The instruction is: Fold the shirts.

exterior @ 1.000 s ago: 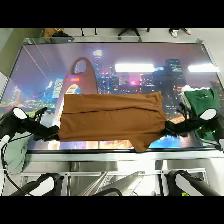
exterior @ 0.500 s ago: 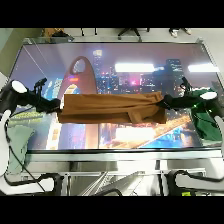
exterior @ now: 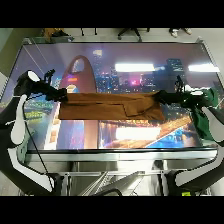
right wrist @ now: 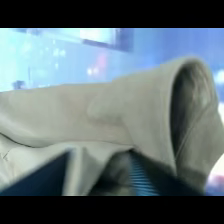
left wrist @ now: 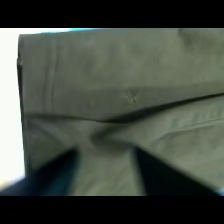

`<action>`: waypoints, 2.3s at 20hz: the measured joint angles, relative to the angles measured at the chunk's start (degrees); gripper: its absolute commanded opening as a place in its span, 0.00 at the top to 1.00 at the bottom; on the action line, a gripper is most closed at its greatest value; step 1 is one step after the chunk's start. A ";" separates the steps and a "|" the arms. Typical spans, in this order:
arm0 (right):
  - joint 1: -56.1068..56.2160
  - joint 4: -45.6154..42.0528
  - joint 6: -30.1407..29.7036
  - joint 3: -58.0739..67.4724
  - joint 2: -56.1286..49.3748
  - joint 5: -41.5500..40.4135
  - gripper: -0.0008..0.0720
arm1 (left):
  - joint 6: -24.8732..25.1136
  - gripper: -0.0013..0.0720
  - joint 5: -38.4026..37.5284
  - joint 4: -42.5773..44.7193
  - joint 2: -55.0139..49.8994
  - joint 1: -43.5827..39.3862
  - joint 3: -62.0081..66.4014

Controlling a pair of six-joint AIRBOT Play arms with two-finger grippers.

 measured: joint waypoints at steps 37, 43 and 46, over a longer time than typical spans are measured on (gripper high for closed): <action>-7.02 -11.74 5.62 2.82 -2.03 18.56 0.03 | -5.97 0.76 -3.78 -6.05 -3.28 -14.86 10.84; -6.14 -8.52 5.62 2.84 -1.99 17.99 0.03 | -3.39 0.96 8.35 -13.94 -6.05 -25.20 10.88; -5.53 -6.01 5.60 2.84 -1.99 18.08 0.03 | -2.89 0.97 12.11 -15.41 -9.73 -30.91 12.66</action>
